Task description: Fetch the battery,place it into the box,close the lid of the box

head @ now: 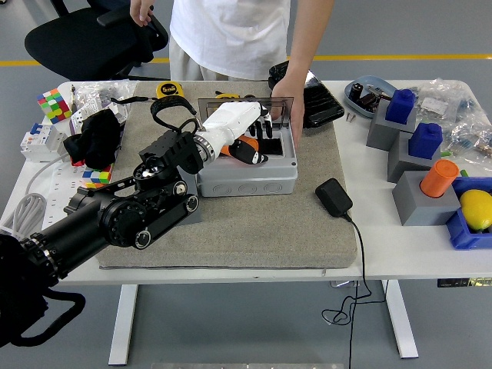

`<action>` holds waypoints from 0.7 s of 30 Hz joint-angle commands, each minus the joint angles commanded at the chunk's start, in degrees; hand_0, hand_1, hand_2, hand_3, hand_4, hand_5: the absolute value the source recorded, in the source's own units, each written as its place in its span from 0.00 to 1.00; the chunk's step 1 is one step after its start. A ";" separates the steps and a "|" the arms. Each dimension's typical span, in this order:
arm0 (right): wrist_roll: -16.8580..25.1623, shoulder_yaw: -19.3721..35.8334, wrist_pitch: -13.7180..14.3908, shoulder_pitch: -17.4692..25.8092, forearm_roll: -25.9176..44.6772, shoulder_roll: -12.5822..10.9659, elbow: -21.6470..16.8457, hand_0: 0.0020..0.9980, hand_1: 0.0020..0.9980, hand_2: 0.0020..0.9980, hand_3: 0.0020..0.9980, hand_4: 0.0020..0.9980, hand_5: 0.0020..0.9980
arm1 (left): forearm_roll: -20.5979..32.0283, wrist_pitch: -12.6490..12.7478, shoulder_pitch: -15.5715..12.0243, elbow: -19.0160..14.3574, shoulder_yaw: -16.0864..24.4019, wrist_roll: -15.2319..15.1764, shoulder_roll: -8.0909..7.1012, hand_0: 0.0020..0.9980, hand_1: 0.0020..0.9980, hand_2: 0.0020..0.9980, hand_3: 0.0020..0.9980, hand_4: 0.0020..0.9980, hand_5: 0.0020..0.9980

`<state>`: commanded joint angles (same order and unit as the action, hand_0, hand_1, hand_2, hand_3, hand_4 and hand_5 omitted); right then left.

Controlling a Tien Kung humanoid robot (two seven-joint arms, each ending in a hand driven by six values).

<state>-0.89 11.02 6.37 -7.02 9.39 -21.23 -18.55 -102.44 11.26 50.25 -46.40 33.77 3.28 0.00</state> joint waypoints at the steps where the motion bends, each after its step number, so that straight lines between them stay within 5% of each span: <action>1: 0.00 0.04 0.00 0.02 -0.03 -0.01 -0.01 0.57 0.63 0.65 0.55 0.93 0.49 | 0.00 -0.02 -0.12 0.00 0.07 -0.05 0.00 0.50 0.68 0.67 0.74 1.00 0.12; 2: 0.01 0.02 0.00 0.00 -0.03 -0.01 -0.01 0.57 0.63 0.65 0.55 0.93 0.49 | 0.07 -0.05 -0.17 -0.05 0.16 -0.08 0.00 0.53 0.70 0.70 0.77 1.00 0.17; 13: 0.07 0.41 0.05 0.02 -0.17 0.11 -0.03 0.58 0.63 0.66 0.55 0.93 0.49 | 1.39 -0.02 -1.01 -1.78 0.74 -0.58 0.00 0.53 0.68 0.69 0.77 1.00 0.18; 19: 0.09 0.66 0.04 0.22 -0.19 0.20 0.01 0.58 0.63 0.65 0.55 0.93 0.49 | 2.65 -0.82 -3.08 -6.75 2.52 0.63 0.00 0.50 0.66 0.67 0.75 1.00 0.18; 20: 0.08 0.68 0.04 0.27 -0.18 0.21 0.02 0.58 0.63 0.65 0.55 0.93 0.49 | 2.81 -0.95 -3.71 -8.13 3.13 0.80 0.00 0.40 0.58 0.56 0.61 1.00 0.17; 21: 0.07 0.72 0.05 0.30 -0.17 0.21 0.03 0.58 0.63 0.65 0.55 0.93 0.49 | 2.94 -1.11 -4.32 -9.43 3.68 0.97 0.00 0.40 0.58 0.56 0.61 1.00 0.17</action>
<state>-0.82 11.74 6.42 -6.72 9.22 -21.02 -18.52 -99.50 10.15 45.93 -55.83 37.46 4.25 0.00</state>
